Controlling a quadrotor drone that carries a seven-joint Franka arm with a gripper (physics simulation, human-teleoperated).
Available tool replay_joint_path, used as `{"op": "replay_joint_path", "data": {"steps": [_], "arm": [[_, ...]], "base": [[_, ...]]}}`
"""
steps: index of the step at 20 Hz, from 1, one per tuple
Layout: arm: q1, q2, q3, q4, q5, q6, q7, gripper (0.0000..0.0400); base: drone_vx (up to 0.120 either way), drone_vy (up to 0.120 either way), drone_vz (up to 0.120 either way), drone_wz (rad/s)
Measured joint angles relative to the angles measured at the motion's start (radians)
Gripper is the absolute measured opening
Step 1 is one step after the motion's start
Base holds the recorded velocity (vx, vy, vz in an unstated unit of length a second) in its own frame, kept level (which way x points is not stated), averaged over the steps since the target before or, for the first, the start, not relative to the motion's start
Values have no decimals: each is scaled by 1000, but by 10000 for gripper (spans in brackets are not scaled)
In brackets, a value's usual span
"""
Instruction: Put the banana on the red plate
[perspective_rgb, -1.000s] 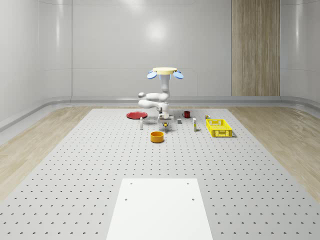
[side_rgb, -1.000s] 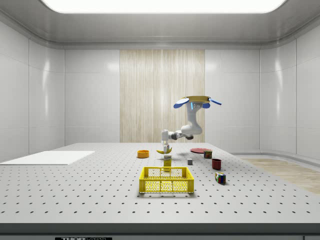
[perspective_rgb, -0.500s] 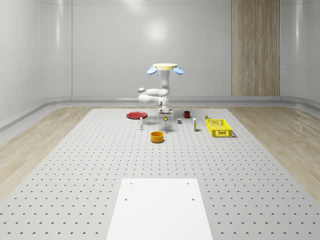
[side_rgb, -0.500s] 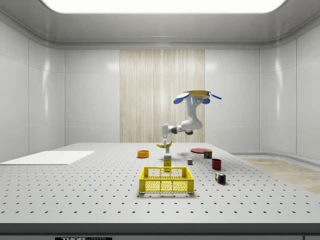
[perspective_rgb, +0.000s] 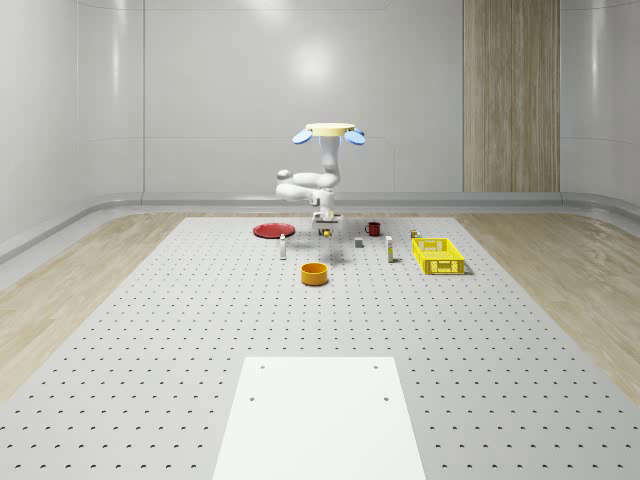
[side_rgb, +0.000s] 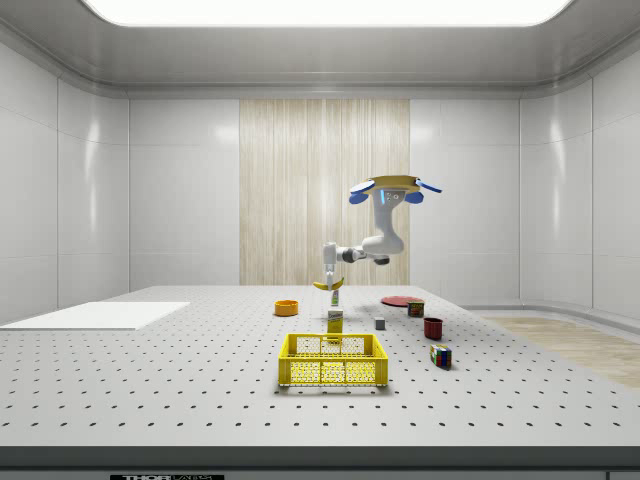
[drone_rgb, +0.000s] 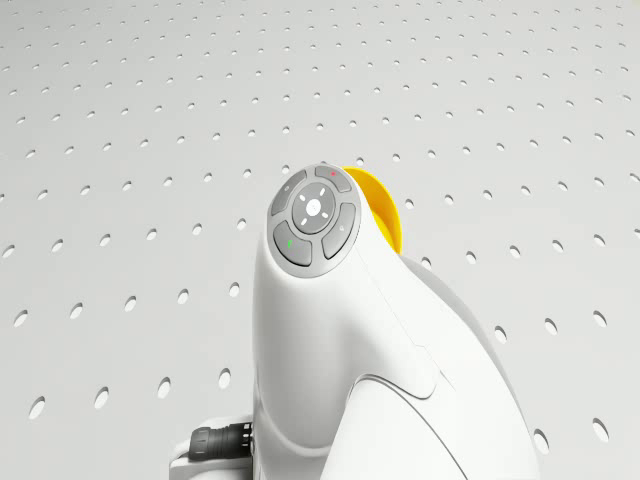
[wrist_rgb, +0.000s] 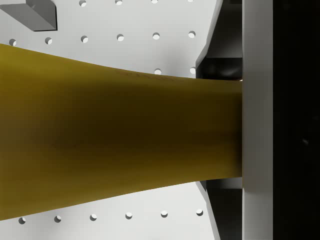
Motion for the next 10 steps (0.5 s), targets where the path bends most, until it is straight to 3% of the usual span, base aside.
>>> {"op": "replay_joint_path", "data": {"steps": [10], "arm": [[-8,-29,3,1,10,28,-256,198]], "base": [[0,0,0,-300]]}}
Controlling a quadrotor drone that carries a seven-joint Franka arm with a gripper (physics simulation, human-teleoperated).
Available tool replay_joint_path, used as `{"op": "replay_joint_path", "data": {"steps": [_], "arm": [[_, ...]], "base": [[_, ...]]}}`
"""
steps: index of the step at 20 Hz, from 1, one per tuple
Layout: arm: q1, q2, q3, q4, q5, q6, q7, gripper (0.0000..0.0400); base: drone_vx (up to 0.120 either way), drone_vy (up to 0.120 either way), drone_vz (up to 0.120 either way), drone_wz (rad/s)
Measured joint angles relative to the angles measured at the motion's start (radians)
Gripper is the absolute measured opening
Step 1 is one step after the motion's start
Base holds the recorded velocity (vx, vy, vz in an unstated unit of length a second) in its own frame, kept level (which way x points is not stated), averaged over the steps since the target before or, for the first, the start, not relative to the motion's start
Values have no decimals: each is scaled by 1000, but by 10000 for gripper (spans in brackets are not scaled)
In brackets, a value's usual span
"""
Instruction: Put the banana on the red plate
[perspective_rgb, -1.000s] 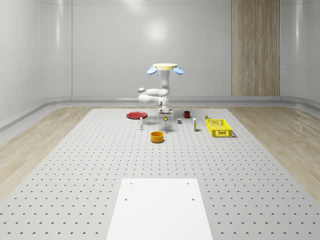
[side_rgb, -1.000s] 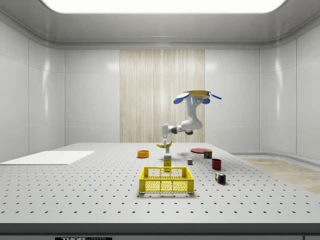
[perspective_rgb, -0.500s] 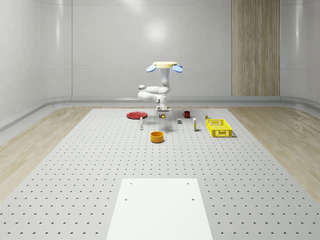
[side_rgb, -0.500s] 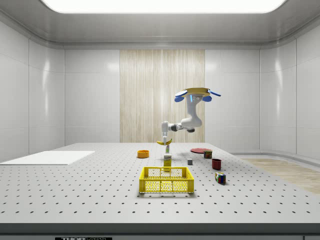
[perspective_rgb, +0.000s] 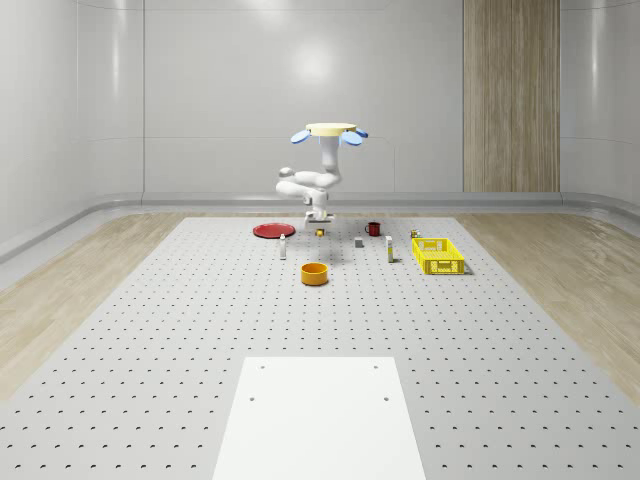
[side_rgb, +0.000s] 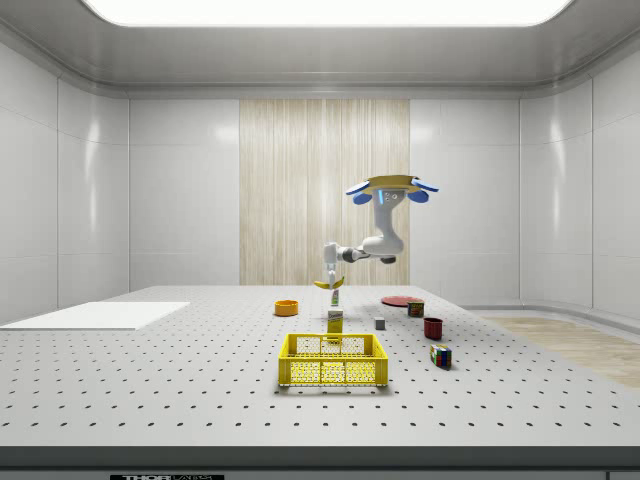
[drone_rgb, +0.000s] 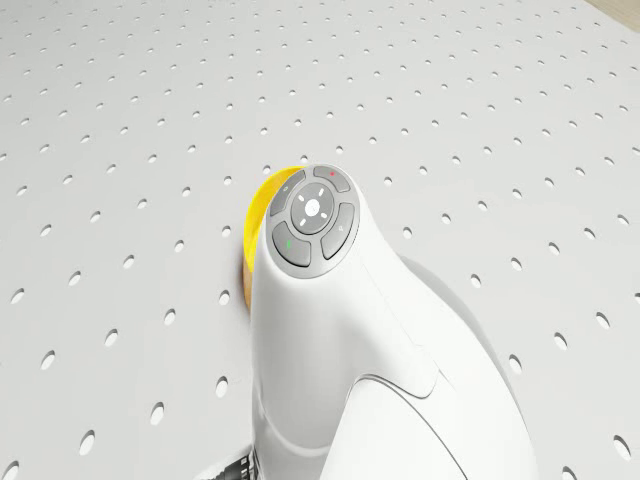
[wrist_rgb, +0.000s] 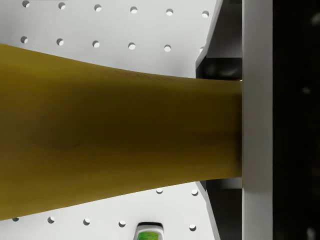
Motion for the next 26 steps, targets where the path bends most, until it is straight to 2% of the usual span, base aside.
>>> {"op": "replay_joint_path", "data": {"steps": [26], "arm": [[-12,-62,5,1,20,62,-767,198]], "base": [[0,0,0,-300]]}}
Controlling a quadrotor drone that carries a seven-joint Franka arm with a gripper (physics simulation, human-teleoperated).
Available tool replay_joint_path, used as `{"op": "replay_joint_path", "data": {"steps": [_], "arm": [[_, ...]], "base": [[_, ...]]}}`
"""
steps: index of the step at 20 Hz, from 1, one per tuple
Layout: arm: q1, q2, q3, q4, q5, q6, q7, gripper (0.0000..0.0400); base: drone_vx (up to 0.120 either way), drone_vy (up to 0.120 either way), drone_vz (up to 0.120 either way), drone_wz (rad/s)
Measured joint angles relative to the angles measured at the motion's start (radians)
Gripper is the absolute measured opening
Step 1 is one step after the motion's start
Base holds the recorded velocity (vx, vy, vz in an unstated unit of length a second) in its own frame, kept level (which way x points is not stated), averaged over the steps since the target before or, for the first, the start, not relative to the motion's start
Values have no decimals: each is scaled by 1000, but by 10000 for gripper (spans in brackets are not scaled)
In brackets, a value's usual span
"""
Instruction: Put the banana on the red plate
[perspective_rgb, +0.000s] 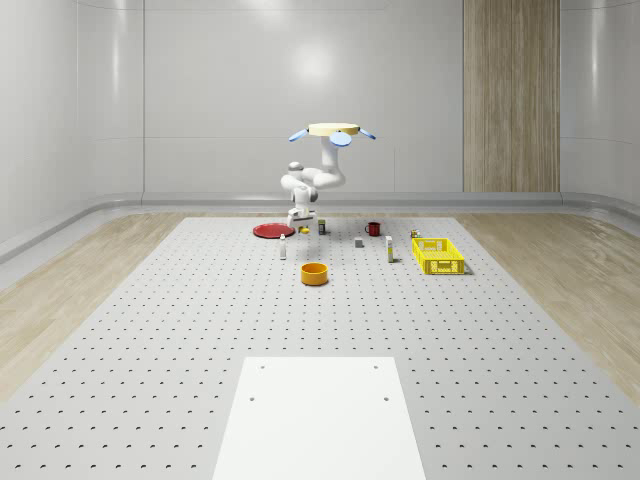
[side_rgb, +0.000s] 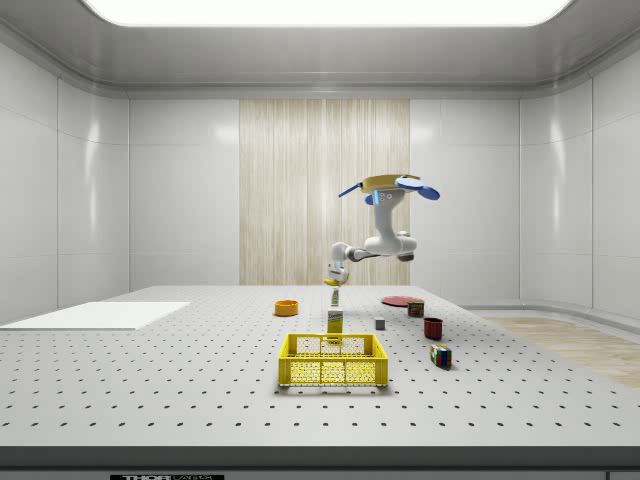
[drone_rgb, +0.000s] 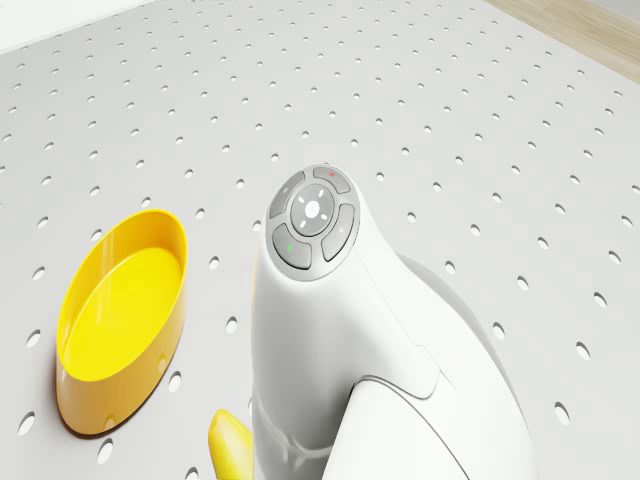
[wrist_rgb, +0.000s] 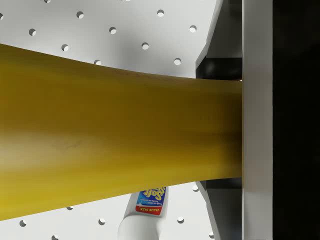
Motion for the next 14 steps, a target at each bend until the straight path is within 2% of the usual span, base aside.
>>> {"op": "replay_joint_path", "data": {"steps": [14], "arm": [[-4,-22,1,1,9,23,-419,198]], "base": [[0,0,0,-300]]}}
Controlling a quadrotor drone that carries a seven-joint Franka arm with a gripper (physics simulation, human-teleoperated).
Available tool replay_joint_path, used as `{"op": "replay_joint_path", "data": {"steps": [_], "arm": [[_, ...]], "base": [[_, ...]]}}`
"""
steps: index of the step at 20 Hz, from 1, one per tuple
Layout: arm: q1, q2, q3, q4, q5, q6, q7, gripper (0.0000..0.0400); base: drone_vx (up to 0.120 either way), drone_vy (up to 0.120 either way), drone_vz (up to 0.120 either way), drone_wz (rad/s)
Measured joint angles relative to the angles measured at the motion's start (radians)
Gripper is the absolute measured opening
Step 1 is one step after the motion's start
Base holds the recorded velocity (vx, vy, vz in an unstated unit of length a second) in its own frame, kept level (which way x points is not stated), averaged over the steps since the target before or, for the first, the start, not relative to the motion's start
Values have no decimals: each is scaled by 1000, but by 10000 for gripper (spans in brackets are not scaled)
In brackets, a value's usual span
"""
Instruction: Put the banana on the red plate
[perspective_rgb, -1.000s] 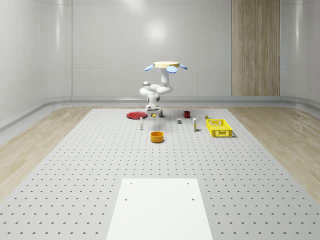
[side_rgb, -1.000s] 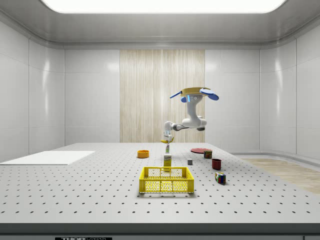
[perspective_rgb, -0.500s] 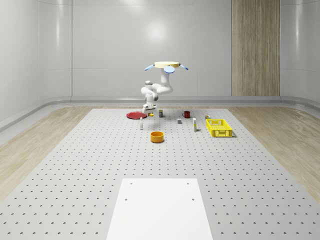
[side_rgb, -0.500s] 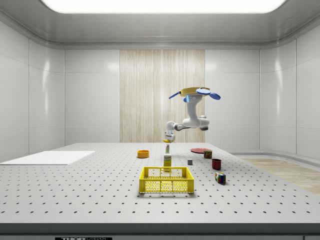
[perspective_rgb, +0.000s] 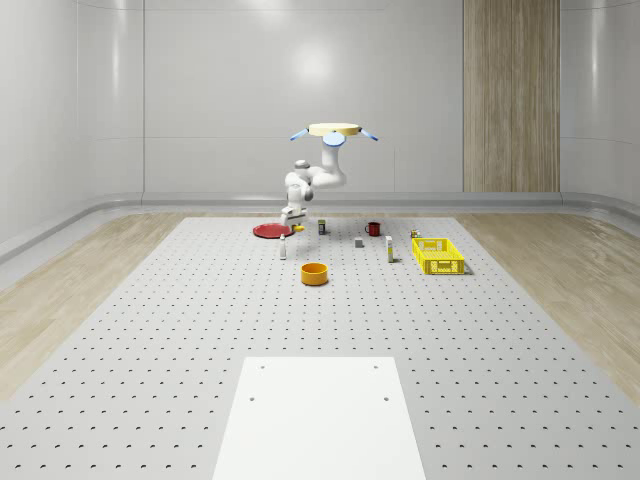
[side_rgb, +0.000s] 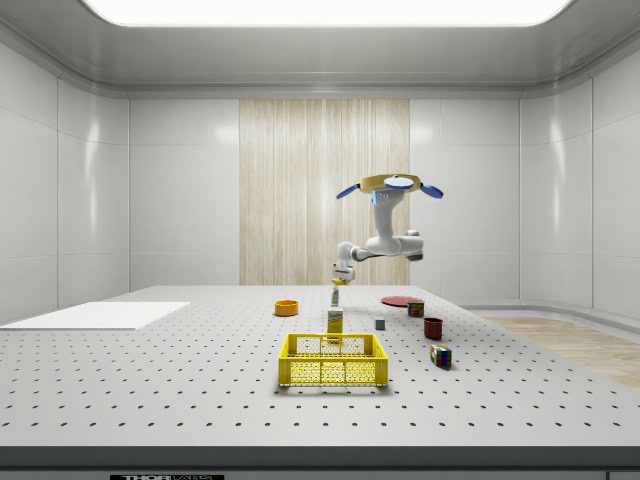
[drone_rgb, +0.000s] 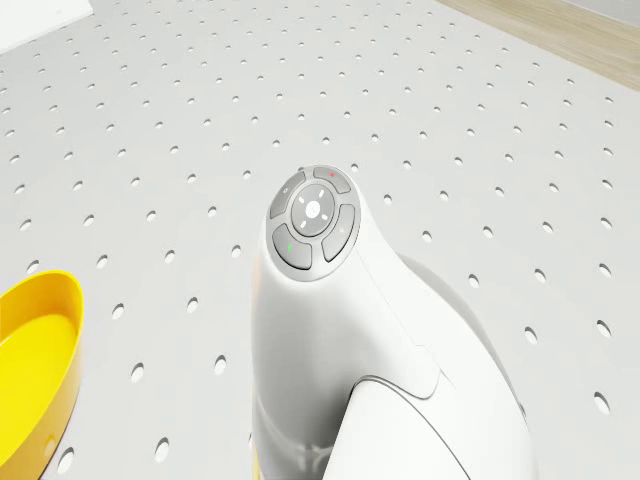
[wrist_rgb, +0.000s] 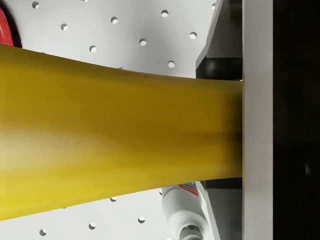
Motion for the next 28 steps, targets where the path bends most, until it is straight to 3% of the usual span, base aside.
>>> {"op": "replay_joint_path", "data": {"steps": [28], "arm": [[-5,-23,2,2,17,24,-833,198]], "base": [[0,0,0,-300]]}}
